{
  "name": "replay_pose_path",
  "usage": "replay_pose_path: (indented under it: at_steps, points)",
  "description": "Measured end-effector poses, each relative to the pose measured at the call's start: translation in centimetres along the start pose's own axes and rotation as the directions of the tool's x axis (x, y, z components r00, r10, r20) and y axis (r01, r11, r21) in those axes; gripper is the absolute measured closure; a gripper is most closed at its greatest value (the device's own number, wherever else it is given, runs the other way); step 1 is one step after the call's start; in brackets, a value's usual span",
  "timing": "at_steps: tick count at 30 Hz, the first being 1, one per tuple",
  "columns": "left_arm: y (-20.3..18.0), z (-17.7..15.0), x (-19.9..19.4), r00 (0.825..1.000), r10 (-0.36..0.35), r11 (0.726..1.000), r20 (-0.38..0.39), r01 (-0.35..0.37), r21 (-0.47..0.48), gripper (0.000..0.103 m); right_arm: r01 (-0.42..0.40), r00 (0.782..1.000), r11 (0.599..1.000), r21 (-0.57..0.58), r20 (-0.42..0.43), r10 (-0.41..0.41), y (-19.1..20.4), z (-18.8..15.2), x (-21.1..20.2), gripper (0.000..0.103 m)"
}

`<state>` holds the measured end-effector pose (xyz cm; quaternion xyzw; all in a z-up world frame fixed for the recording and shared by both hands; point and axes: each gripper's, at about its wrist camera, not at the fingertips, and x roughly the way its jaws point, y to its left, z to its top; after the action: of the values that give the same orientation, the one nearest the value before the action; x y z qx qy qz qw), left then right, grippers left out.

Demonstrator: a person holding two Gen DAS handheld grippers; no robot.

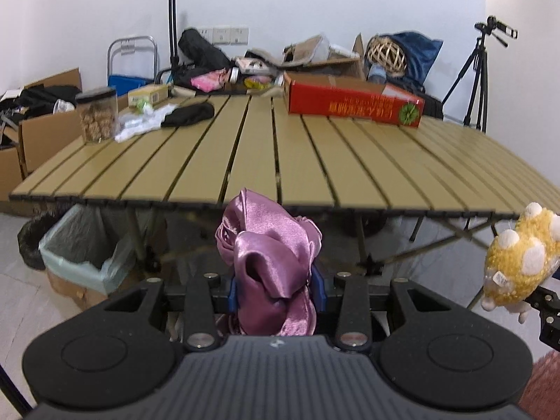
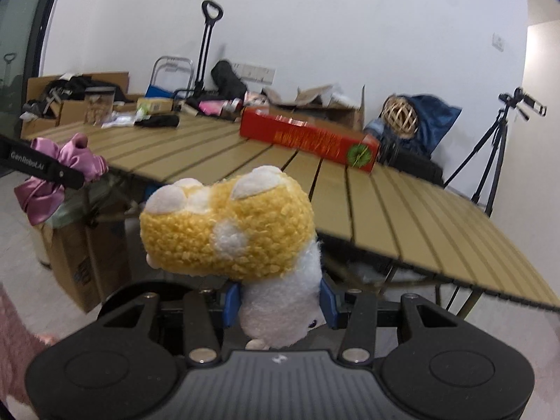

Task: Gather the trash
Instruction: 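Carry the bow and plush sheep down to the black bin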

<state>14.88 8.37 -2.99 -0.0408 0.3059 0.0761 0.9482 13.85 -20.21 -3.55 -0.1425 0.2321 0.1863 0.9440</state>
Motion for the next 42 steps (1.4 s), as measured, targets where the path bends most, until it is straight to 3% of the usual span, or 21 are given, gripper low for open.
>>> replay_pose_path:
  at_steps: [7,20,42]
  points:
    - [0.8,-2.5,1.1,0.997,0.017,1.0,-0.073,-0.017,0.002,0.065,-0.052,0.993,0.999,0.008,-0.103,0.053,1.5,-2.9,1.0,0.058]
    - [2.4,-5.7,3.4,0.983,0.049,0.999,-0.178,-0.049,0.006,0.065,-0.136,0.958,0.991,0.002,-0.254,0.132,4.6,-5.7,4.4,0.058]
    - [5.6,-6.8,5.5,0.967,0.061,0.996,-0.249,-0.075,-0.049,0.065,-0.255,0.912,0.966,-0.043,-0.344,0.226,8.8,-4.2,11.5,0.058]
